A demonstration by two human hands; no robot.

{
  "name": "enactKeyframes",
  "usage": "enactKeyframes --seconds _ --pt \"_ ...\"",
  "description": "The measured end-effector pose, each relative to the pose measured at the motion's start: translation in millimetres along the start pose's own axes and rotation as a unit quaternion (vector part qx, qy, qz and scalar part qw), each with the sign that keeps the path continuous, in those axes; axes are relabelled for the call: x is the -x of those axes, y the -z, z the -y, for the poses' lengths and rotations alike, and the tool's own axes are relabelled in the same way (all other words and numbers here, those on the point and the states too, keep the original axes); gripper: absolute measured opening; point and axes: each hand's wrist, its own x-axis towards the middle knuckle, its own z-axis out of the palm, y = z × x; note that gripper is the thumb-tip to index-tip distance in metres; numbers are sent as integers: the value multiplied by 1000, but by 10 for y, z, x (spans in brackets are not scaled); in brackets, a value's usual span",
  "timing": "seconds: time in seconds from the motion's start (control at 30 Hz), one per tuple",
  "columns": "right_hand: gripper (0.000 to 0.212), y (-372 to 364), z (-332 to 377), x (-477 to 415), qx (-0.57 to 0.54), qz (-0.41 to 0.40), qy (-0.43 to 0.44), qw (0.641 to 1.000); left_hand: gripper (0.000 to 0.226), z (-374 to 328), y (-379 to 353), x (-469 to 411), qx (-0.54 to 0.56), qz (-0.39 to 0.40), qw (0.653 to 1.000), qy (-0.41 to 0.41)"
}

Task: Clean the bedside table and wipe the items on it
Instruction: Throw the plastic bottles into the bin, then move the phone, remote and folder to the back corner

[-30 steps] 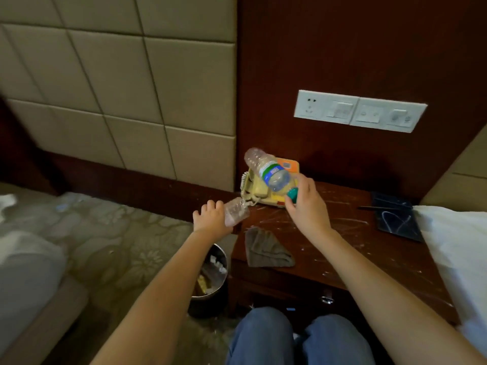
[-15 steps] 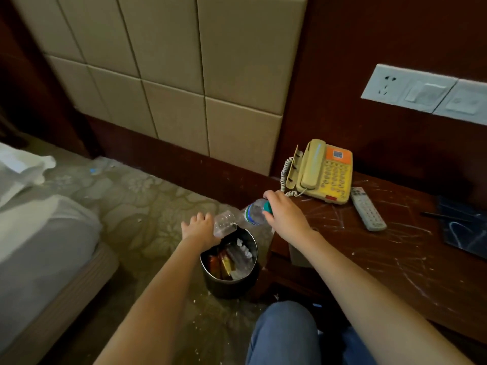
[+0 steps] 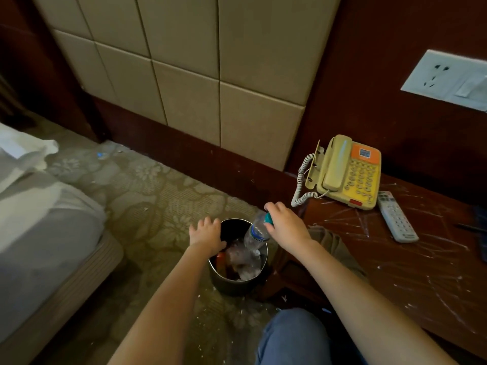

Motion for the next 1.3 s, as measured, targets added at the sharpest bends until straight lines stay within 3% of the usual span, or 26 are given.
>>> enactKeyframes --seconds 0.23,0.33,0.5,0.63,0.93,1.3 --pt "34 -189 187 -96 -55 31 -2 998 69 167 26 31 17 6 1000 24" --pt "47 -209 305 -143 -78 44 5 996 72 237 74 50 20 7 999 29" --pt "66 -174 343 -134 25 59 28 998 73 276 159 82 33 8 999 32" --pt "64 -45 207 9 91 71 51 992 71 143 283 139 49 4 999 18" --pt "49 500 -428 634 111 34 -2 993 66 -868 735 282 120 -32 989 -77" --pt "40 951 -1552 1576 101 28 -155 982 66 -2421 797 582 14 -52 975 -215"
